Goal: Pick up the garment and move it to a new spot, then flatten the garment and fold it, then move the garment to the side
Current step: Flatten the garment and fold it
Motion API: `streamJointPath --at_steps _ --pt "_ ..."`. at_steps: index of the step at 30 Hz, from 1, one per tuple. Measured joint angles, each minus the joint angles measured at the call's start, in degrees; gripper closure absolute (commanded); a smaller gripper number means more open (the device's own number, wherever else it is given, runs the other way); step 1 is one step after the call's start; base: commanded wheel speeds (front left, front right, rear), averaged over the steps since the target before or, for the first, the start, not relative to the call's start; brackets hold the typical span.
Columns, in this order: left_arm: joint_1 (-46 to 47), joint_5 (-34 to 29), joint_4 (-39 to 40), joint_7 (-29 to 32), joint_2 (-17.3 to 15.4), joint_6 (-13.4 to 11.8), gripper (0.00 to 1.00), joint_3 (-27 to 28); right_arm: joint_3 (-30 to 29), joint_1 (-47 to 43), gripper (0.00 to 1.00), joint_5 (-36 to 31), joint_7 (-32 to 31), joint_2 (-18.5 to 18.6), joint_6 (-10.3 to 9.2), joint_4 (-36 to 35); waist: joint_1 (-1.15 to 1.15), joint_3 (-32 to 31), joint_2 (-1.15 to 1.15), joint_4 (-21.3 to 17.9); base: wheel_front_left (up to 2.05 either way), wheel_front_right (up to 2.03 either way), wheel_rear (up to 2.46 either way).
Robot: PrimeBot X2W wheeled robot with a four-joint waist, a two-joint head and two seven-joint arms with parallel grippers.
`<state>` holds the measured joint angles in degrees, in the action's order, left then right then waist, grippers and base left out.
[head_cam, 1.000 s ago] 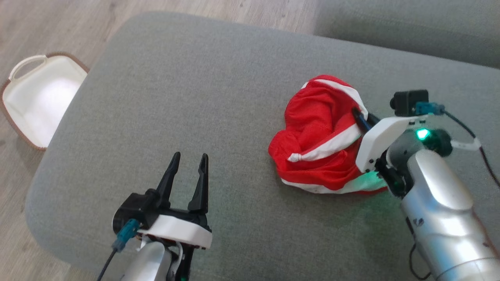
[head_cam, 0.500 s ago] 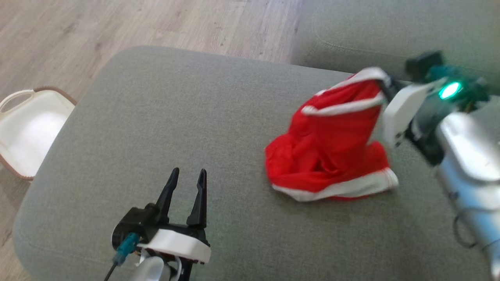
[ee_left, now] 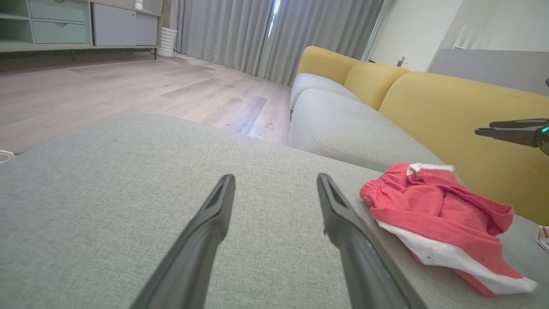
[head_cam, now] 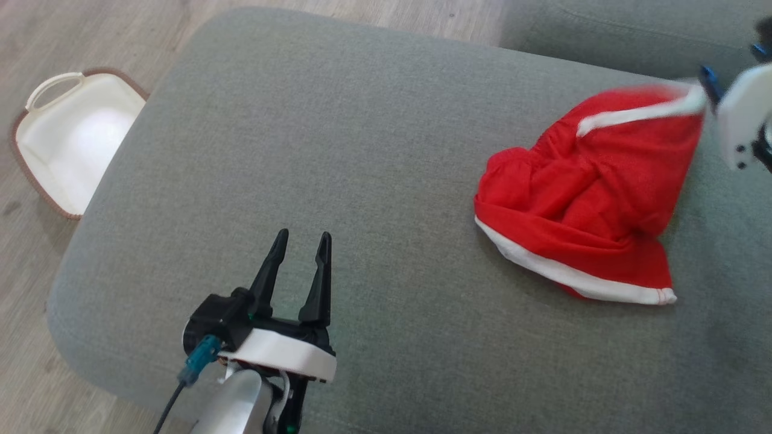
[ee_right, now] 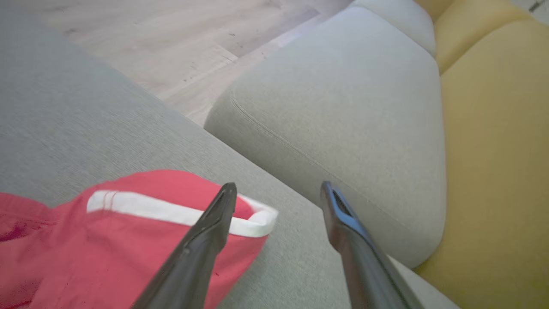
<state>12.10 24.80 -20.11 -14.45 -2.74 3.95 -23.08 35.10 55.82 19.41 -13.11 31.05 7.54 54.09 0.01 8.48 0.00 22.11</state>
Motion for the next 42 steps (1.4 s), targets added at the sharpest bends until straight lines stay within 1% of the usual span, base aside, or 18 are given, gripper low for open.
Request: streamJointPath --at_steps 4,5,7,9,10,12,14,16,19,22,24,28,29,30,32,34,38,42 --pt "0.0 -0.2 -0.2 0.0 0.0 -0.4 0.0 0.6 -3.9 0.0 0.0 -1.7 4.6 -1.8 0.0 6.8 0.0 -0.3 0.0 -1.0 0.0 0.0 0.0" --pt "0.0 -0.9 -0.2 0.0 0.0 -0.4 0.0 1.7 -6.3 0.0 0.0 -1.8 8.5 -3.6 0.0 8.5 -0.01 -1.1 0.0 -2.1 0.0 0.0 0.0" --pt "-0.2 -1.7 -0.2 0.0 0.0 -0.4 0.0 3.0 -7.6 -0.1 0.0 -2.4 12.7 -5.8 0.0 9.1 -0.01 -2.0 0.0 -3.4 0.0 0.0 0.0" --pt "-0.6 -2.4 -0.2 0.0 0.0 -0.3 0.0 4.2 -9.0 -0.3 0.0 -2.3 16.9 -8.0 0.0 9.2 -0.02 -2.9 0.0 -4.9 0.0 0.0 0.0" --pt "-0.6 -2.4 -0.2 0.0 0.0 -0.3 0.0 4.2 -9.0 -0.3 0.0 -2.3 16.9 -8.0 0.0 9.2 -0.02 -2.9 0.0 -4.9 0.0 0.0 0.0" --pt "-1.1 -3.0 -0.1 0.0 0.0 -0.2 0.0 5.3 -10.0 -1.0 0.0 -2.3 21.1 -9.9 0.0 8.4 -0.02 -3.8 0.0 -6.5 0.0 0.0 0.0" --pt "-1.6 -3.4 0.2 0.0 0.0 0.1 0.0 6.6 -10.3 -3.0 0.0 -2.3 24.8 -11.3 0.0 6.3 -0.02 -4.8 0.0 -8.0 0.0 0.0 0.0" --pt "-2.3 -4.0 0.5 0.0 0.0 0.2 0.0 7.4 -11.8 -6.2 0.0 -2.2 26.6 -12.6 0.0 3.4 -0.02 -5.8 0.0 -9.4 0.0 0.0 0.0" --pt "-3.7 -4.3 1.0 0.0 0.0 0.2 0.0 8.7 -15.3 -12.9 0.0 -1.7 27.3 -14.2 0.0 -3.3 -0.02 -7.2 0.0 -11.5 0.0 0.0 0.0" --pt "-5.1 -4.4 1.8 0.0 0.0 0.2 0.0 9.9 -19.4 -21.6 0.0 -2.8 27.5 -15.4 -0.01 -13.4 -0.02 -8.3 0.0 -13.2 0.0 0.0 0.0" --pt "-5.8 -4.7 2.0 0.0 0.0 0.6 0.0 10.3 -22.9 -28.4 0.0 -3.8 27.5 -17.2 0.0 -20.0 -0.03 -8.9 0.0 -14.1 0.0 0.0 0.0" --pt "-6.4 -4.7 2.5 0.0 0.0 0.7 0.0 10.3 -27.8 -42.2 0.0 -7.3 27.5 -22.2 0.0 -29.3 -0.03 -9.3 0.0 -15.0 0.0 0.0 0.0" --pt "-6.6 -4.7 2.7 0.0 0.0 0.8 0.0 10.3 -28.5 -47.3 0.0 -9.4 27.5 -24.2 0.0 -32.5 -0.03 -9.2 0.0 -15.1 0.0 0.0 0.0" --pt "-6.6 -4.7 2.8 0.0 0.0 0.8 0.0 10.3 -29.1 -49.0 0.0 -9.7 27.5 -25.0 -0.01 -33.4 -0.02 -9.1 0.0 -15.1 0.0 0.0 0.0" --pt "-6.6 -4.7 2.8 0.0 0.0 0.8 0.0 10.2 -29.9 -51.0 0.0 -10.4 27.5 -25.9 -0.01 -35.0 -0.02 -8.9 0.0 -14.8 0.0 0.0 0.0" --pt "-6.6 -4.7 2.9 0.0 0.0 1.0 0.0 10.1 -30.2 -51.0 0.0 -11.3 27.5 -26.1 -0.01 -36.2 -0.02 -8.6 0.0 -14.6 0.0 0.0 0.0" --pt "-6.6 -4.7 2.9 0.0 0.0 1.1 0.0 9.9 -30.0 -50.1 0.0 -13.4 27.1 -26.6 -0.01 -37.0 -0.02 -7.9 0.0 -13.6 0.0 0.0 0.0" --pt "-6.3 -4.7 2.9 0.0 0.0 1.1 0.0 8.9 -29.9 -47.7 0.0 -16.2 24.5 -26.3 0.0 -36.8 -0.02 -6.6 0.0 -12.3 0.0 0.0 0.0"
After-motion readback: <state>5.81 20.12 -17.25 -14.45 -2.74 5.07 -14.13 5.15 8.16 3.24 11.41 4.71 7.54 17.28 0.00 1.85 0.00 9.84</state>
